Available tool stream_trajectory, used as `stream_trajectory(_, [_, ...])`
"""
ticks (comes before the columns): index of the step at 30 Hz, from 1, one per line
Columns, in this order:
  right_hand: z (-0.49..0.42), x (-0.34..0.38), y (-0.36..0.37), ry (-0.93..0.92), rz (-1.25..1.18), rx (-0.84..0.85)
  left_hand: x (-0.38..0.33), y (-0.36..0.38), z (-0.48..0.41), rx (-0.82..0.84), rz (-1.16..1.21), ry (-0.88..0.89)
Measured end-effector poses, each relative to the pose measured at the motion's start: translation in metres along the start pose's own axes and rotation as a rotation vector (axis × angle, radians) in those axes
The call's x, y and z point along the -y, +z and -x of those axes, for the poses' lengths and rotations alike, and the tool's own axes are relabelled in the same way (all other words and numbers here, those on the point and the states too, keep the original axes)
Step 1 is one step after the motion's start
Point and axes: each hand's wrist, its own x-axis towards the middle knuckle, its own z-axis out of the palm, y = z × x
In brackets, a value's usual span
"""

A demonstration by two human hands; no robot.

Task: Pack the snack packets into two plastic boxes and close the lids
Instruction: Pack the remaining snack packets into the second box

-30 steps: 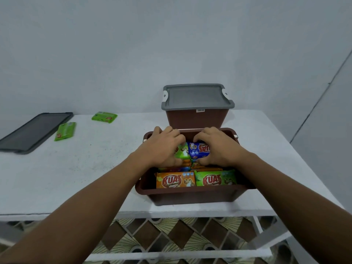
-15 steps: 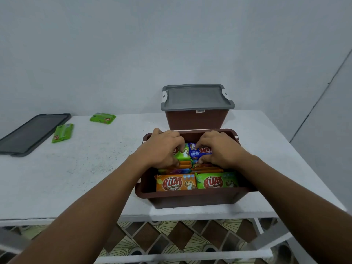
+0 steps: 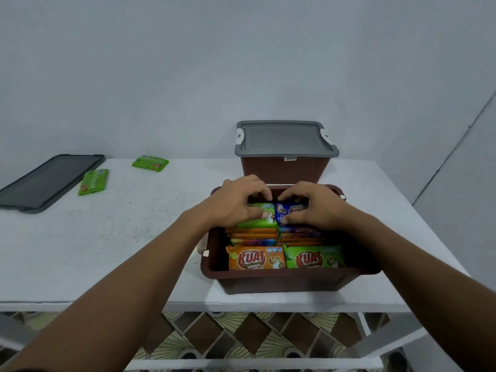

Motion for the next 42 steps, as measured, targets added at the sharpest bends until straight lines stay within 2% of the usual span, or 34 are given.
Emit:
stream_trajectory(10, [-0.054,0.062,0.003,-0.184,-0.042,-0.031,0.040,-0.043,0.027,-0.158,0.161,0.006])
stream_trajectory(20, [-0.140,0.135,0.045,-0.198,-0.045,0.048,0.125,-0.084,0.060,-0.208,0.217,-0.051])
stream_trajectory(31, [-0.262,0.204,0.112,-0.214,0.169,0.199,0.252,-0.151,0.096,-0.196,0.077,-0.141])
stream_trajectory(38, [-0.332,0.215,0.156,-0.115,0.153,0.157,0.325,-0.180,0.108,-0.104,0.071,-0.275])
stream_trajectory(40, [-0.352,0.213,0.169,-0.069,0.171,0.129,0.343,-0.185,0.109,-0.054,-0.013,-0.354])
stream_trajectory(42, [-0.370,0.210,0.182,-0.014,0.188,0.109,0.362,-0.187,0.108,-0.010,-0.209,-0.505])
